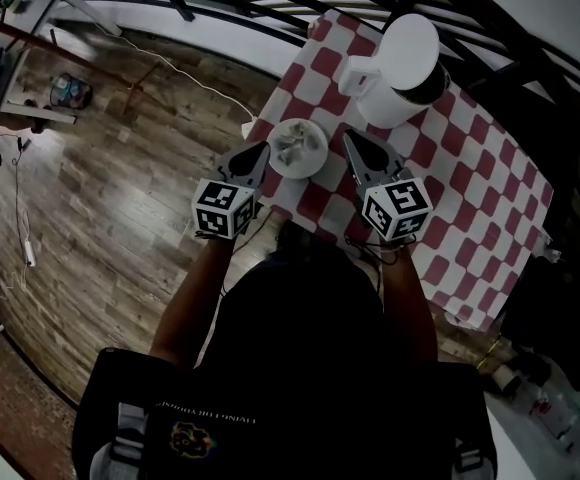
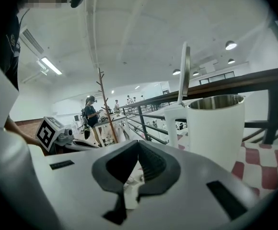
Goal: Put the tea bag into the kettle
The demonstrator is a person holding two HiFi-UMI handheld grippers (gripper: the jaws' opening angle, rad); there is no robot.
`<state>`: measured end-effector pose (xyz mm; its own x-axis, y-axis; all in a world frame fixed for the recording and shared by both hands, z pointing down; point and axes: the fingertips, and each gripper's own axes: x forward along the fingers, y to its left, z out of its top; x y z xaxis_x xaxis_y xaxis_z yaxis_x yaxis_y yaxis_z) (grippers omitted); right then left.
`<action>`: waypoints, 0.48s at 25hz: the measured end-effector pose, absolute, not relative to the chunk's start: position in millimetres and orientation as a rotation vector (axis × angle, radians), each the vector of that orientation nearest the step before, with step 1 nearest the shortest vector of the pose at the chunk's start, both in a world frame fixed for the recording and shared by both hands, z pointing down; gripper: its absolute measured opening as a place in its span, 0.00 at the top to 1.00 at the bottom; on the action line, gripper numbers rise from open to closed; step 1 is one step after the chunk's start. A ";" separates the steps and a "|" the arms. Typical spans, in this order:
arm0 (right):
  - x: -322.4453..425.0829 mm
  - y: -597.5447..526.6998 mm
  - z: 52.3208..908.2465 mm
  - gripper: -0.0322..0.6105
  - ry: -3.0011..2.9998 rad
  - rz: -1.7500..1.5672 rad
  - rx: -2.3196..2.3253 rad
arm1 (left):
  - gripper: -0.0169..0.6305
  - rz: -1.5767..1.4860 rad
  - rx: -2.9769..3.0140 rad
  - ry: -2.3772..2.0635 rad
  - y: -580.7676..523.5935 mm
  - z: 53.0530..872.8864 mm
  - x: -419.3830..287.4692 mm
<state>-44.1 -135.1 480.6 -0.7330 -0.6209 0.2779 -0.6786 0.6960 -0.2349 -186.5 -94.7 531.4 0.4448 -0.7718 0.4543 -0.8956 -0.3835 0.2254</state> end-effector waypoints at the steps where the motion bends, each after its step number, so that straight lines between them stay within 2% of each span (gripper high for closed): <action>1: -45.4 -133.4 482.6 0.93 -2.727 0.492 1.047 | 0.97 0.389 2.259 -1.400 -93.4 533.7 -186.2; 12: -51.6 -124.3 499.7 0.93 -2.720 0.544 0.994 | 0.97 0.460 2.233 -1.375 -86.1 551.0 -181.0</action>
